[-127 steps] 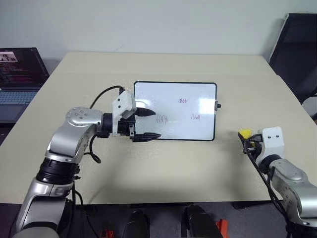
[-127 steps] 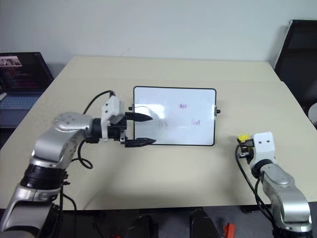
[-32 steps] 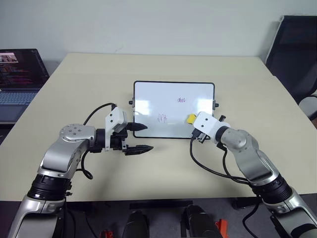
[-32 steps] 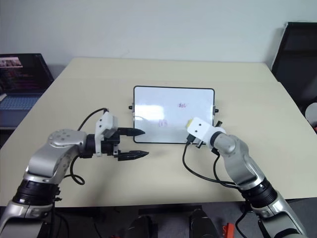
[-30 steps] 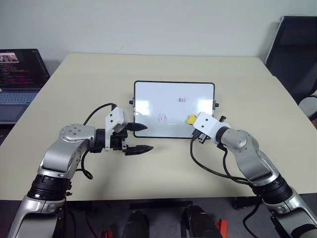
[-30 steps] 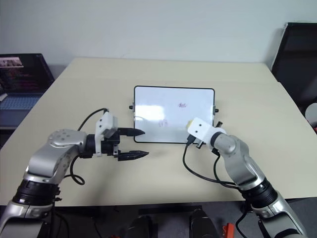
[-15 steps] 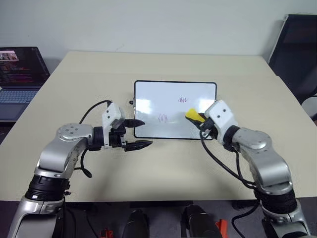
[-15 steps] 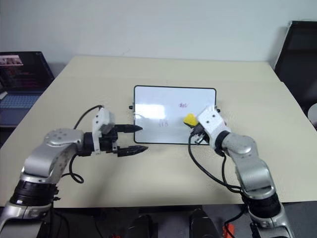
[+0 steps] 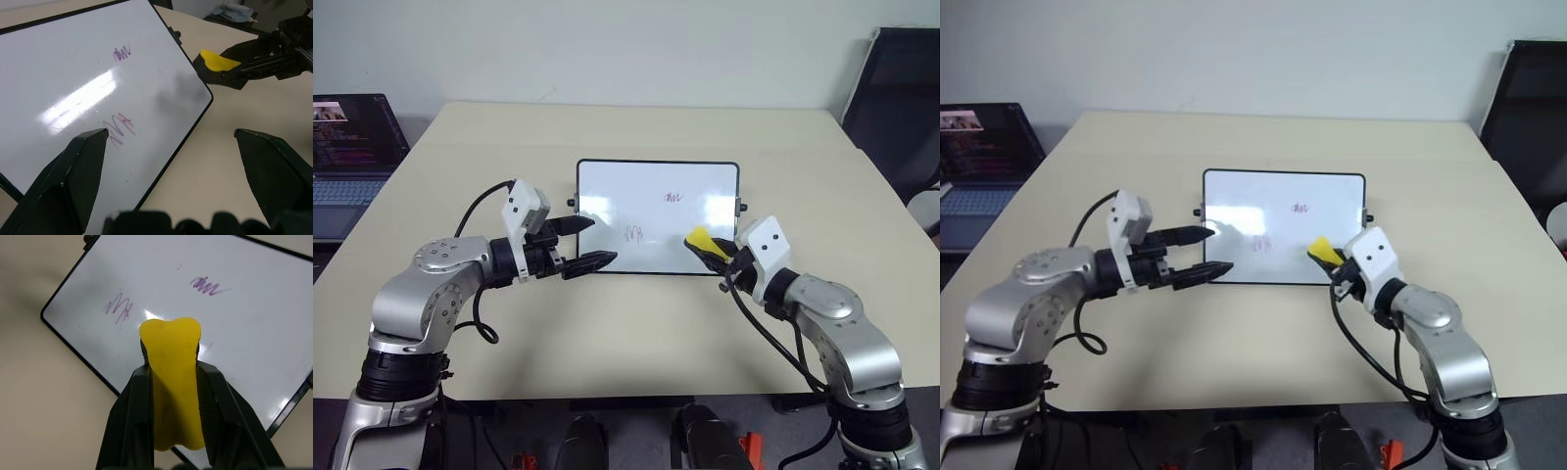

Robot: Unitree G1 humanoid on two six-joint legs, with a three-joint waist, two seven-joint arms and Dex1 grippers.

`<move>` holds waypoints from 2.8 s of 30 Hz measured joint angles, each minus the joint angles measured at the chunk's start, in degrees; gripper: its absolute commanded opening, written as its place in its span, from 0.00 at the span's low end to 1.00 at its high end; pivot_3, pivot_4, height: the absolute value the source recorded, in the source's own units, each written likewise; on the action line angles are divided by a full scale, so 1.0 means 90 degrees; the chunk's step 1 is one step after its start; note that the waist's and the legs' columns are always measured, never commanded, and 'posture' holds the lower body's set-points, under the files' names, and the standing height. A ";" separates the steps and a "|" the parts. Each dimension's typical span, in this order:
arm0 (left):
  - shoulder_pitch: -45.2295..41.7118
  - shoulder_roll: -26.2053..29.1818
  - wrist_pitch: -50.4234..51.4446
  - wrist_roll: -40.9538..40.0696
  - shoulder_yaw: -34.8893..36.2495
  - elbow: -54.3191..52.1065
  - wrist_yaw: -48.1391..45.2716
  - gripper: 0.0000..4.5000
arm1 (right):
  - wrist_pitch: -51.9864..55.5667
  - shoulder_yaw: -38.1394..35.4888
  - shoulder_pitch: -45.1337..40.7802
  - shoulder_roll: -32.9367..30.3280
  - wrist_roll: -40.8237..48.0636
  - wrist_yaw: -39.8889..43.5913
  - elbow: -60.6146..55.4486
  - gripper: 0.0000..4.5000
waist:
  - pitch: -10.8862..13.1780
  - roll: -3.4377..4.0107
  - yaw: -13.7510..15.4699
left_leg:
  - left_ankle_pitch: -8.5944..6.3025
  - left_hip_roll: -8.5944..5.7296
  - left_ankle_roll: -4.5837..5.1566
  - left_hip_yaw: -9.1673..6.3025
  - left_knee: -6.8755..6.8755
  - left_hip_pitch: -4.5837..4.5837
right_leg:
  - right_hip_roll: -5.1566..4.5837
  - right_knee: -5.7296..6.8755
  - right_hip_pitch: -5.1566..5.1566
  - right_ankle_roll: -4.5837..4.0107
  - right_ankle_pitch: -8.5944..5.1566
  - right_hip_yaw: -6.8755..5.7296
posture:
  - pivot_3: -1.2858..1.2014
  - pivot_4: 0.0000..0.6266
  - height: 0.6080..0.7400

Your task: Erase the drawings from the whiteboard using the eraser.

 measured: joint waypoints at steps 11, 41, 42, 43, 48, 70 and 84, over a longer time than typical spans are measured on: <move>-0.0081 -0.0033 0.0097 -0.0096 0.0005 -0.0244 0.0334 1.00 | -0.0648 0.0314 -0.0439 -0.0115 0.0023 0.0022 0.0596 0.19 | 0.0001 0.0000 -0.0003 | 0.0000 0.0000 0.0000 0.0001 0.0000 0.0001 | 0.0000 -0.0003 0.0001 0.0000 0.0000 0.0000 | 0.52 0.24 1.00; -0.0164 0.0027 -0.0266 0.0273 -0.0350 -0.0058 -0.0254 1.00 | -0.2510 0.1731 -0.3031 -0.0169 -0.2118 -0.0775 0.4442 0.19 | 0.0001 -0.0002 0.0024 | 0.0004 -0.0001 0.0002 -0.0001 0.0008 0.0028 | 0.0000 0.0005 0.0022 -0.0016 0.0012 -0.0003 | 0.52 0.24 1.00; -0.0137 0.0039 -0.0288 0.0278 -0.0349 -0.0057 -0.0256 1.00 | -0.2513 0.1725 -0.3025 -0.0253 -0.2137 -0.0730 0.4432 0.19 | 0.0000 -0.0003 0.0029 | 0.0004 -0.0001 0.0002 -0.0001 0.0017 0.0028 | 0.0000 0.0004 0.0026 -0.0016 0.0012 -0.0002 | 0.52 0.24 1.00; -0.0120 0.0044 -0.0300 0.0282 -0.0349 -0.0055 -0.0259 1.00 | -0.2512 0.1732 -0.3010 -0.0308 -0.2145 -0.0645 0.4405 0.19 | 0.0000 -0.0003 0.0030 | 0.0004 -0.0001 0.0002 -0.0001 0.0024 0.0028 | 0.0000 0.0004 0.0030 -0.0016 0.0012 -0.0002 | 0.52 0.24 1.00; -0.0104 0.0044 -0.0350 0.0294 -0.0349 -0.0049 -0.0313 1.00 | -0.2343 0.1866 -0.2773 -0.0500 -0.2256 -0.0051 0.3996 0.19 | -0.0002 -0.0006 0.0009 | 0.0004 0.0000 0.0001 -0.0001 0.0028 0.0032 | 0.0000 0.0002 0.0038 -0.0015 0.0012 -0.0001 | 0.52 0.24 1.00; 0.0067 0.0044 -0.0495 0.0376 -0.0343 0.0033 -0.0372 1.00 | -0.2288 0.1856 -0.2549 -0.0511 -0.2508 0.0173 0.3776 0.19 | -0.0001 -0.0013 -0.0019 | 0.0004 0.0000 0.0002 0.0004 0.0008 0.0034 | 0.0002 0.0002 0.0022 -0.0015 0.0015 0.0006 | 0.52 0.24 1.00; 0.0135 0.0044 -0.0512 0.0378 -0.0341 0.0030 -0.0369 1.00 | -0.2189 0.1494 -0.2580 -0.0103 -0.2484 -0.0437 0.3849 0.19 | 0.0004 -0.0013 -0.0143 | 0.0004 -0.0002 0.0002 0.0006 0.0011 0.0037 | 0.0002 0.0003 0.0017 -0.0019 0.0019 0.0013 | 0.52 0.24 1.00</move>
